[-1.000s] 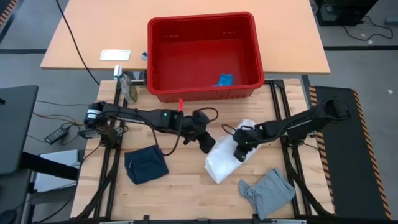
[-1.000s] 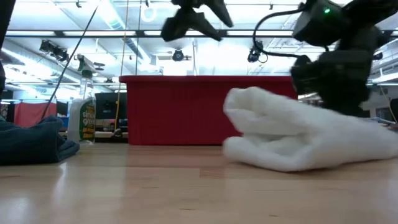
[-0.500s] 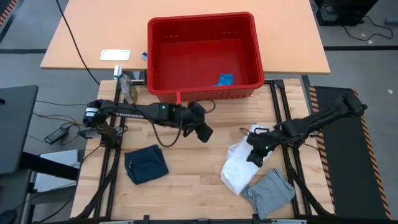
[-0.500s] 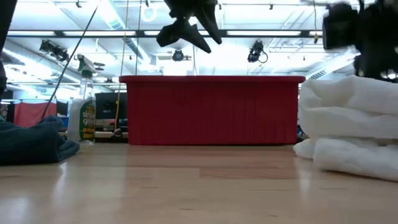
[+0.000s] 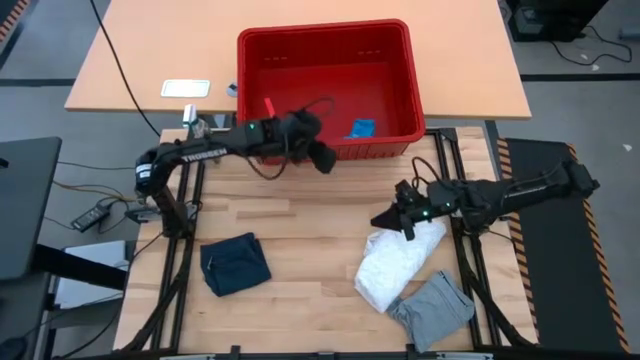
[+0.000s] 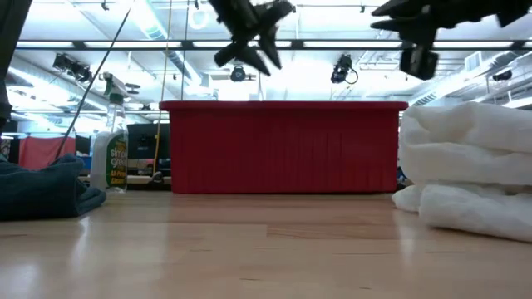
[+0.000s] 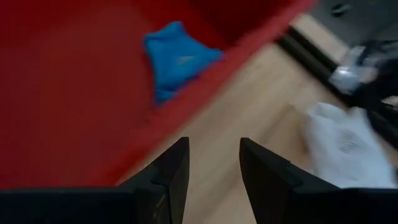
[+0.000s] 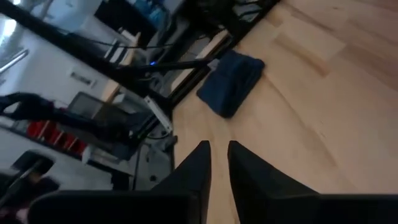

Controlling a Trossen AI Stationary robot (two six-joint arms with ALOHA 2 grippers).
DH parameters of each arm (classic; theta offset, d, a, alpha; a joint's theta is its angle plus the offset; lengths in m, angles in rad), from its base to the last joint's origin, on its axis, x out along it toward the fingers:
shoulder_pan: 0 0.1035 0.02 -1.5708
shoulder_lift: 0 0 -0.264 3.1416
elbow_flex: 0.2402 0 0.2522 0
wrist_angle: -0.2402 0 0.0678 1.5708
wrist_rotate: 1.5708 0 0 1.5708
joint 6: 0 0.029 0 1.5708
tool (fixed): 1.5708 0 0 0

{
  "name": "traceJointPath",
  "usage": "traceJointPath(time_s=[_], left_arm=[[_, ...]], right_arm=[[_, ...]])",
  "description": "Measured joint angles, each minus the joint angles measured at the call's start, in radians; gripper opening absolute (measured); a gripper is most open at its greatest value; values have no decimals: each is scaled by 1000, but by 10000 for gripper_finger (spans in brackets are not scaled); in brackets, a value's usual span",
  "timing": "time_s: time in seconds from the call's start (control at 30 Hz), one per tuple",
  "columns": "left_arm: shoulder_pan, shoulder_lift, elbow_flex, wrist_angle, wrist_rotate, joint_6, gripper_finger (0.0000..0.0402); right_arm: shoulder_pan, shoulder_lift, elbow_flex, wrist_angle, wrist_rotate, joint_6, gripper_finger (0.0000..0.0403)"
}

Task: Fold laundry
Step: Remove the blue underwear from the red laundry bin

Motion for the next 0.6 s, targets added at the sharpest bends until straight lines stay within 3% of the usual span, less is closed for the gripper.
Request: traceJointPath(time_s=[0.2,0.37,0.6], left_arm=[[57,47,1,-59,68,89,143],[49,97,1,-163,88,177,143],[40,148,0,-327,289,408,143]], right_arm=[[-206,85,116,-4,-34,-165,44],[-429,203,325,-95,-14,-296,48],[-680,468,655,-296,-32,-473,77]])
